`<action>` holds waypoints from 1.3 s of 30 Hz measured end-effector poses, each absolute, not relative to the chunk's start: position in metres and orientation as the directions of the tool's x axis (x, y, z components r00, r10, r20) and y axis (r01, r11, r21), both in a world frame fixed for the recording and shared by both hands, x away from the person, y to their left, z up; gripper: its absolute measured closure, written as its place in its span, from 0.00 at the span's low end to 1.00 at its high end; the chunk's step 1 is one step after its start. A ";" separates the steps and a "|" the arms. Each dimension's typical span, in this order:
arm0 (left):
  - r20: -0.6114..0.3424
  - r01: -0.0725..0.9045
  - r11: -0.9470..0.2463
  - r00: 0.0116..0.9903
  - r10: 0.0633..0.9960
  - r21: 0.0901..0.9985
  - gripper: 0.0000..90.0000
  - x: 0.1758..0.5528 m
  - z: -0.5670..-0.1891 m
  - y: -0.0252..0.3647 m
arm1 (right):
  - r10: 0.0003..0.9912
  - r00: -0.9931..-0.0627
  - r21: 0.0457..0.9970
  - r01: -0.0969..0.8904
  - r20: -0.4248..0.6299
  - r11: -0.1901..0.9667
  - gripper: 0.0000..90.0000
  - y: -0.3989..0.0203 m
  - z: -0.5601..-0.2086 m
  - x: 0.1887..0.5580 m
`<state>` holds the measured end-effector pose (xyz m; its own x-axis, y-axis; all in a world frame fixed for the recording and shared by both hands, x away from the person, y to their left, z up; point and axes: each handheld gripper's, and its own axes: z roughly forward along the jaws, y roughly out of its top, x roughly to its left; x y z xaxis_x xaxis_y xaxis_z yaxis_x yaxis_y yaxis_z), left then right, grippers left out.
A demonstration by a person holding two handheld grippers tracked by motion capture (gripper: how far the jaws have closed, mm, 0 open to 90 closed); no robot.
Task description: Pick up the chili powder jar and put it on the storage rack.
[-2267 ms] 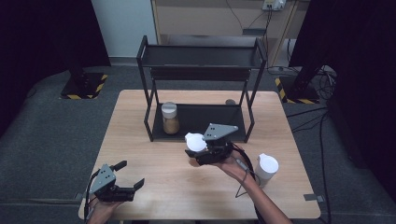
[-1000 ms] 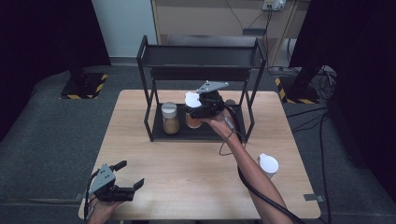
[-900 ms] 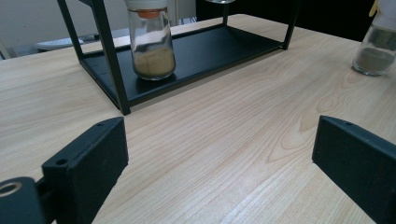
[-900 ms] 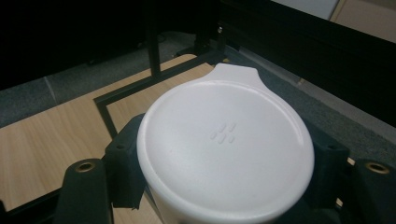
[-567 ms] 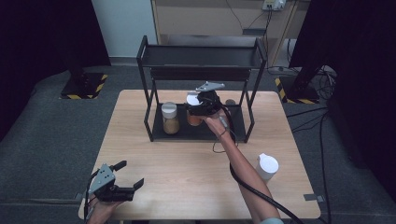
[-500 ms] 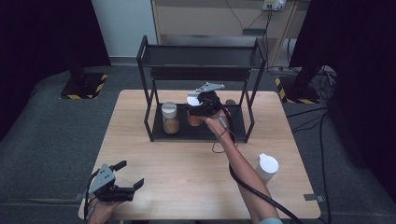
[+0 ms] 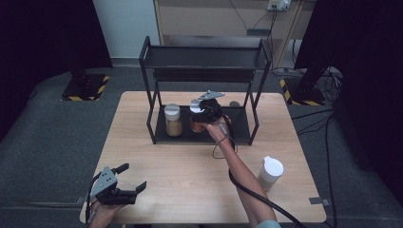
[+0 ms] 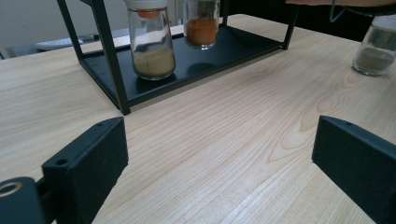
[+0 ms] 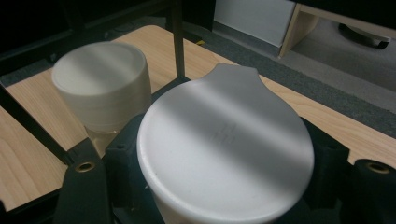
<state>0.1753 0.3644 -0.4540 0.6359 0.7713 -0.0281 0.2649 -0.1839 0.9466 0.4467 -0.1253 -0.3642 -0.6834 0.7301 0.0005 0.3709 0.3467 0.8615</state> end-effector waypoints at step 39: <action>-0.022 0.264 -0.192 0.638 0.769 0.945 0.03 0.176 -0.454 0.362 | 0.731 -0.683 0.865 0.377 0.017 0.332 0.31 -0.126 -0.389 0.448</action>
